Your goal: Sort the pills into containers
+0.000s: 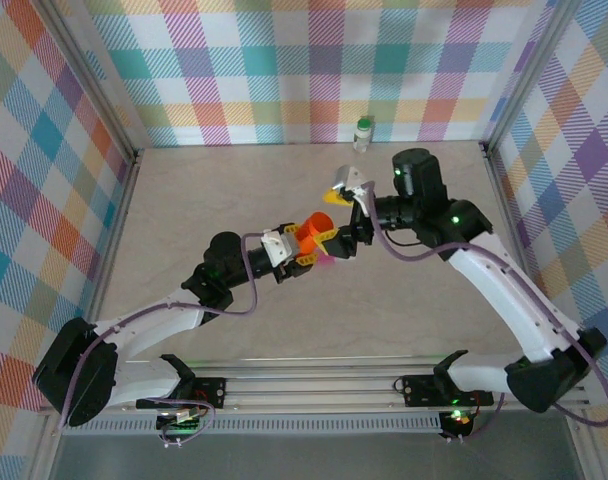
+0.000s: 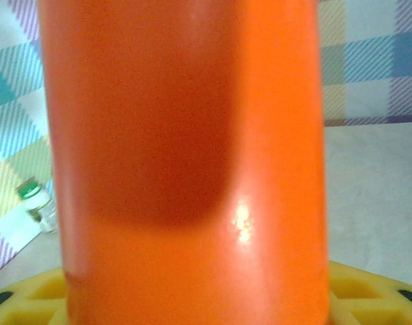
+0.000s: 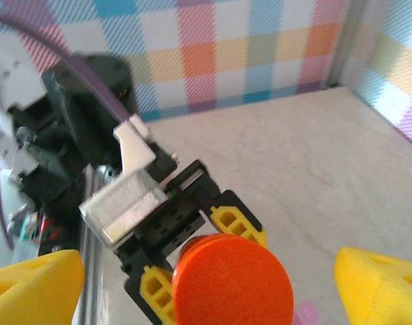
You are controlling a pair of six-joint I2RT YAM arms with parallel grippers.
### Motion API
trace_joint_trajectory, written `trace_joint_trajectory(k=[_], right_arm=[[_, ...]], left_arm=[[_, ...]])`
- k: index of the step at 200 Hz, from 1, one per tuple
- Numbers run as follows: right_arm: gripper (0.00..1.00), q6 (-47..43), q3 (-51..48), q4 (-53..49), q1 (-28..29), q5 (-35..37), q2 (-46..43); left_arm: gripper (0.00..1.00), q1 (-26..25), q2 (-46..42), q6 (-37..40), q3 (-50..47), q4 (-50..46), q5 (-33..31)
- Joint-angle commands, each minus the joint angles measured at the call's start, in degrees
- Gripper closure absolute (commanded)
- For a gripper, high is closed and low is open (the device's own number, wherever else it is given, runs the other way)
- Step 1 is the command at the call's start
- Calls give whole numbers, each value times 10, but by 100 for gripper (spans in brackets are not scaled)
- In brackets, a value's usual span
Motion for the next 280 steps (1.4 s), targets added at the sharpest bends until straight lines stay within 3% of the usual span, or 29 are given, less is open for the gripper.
trace_joint_trajectory(k=[1,27,53,84,135,206,235,280], right_arm=[[6,203,-13,109,-1,115,-3],[9,354,20,67,0,217,38],[11,391,68,11,18,268,91],[11,413,64,30,24,254,113],[18,422,48,41,30,221,130],[25,427,35,44,31,196,149],[31,432,31,48,32,183,152],[50,417,21,58,31,143,144]], left_arm=[[100,-4,13,-16,2,42,-72],[100,-9,37,-25,13,59,-127],[100,-15,60,-27,26,64,-173],[100,-21,73,-27,26,78,-195],[100,-23,85,-23,28,83,-225],[100,-26,95,-23,33,92,-229],[100,-26,95,-22,33,91,-229],[100,-26,93,-21,34,87,-226]])
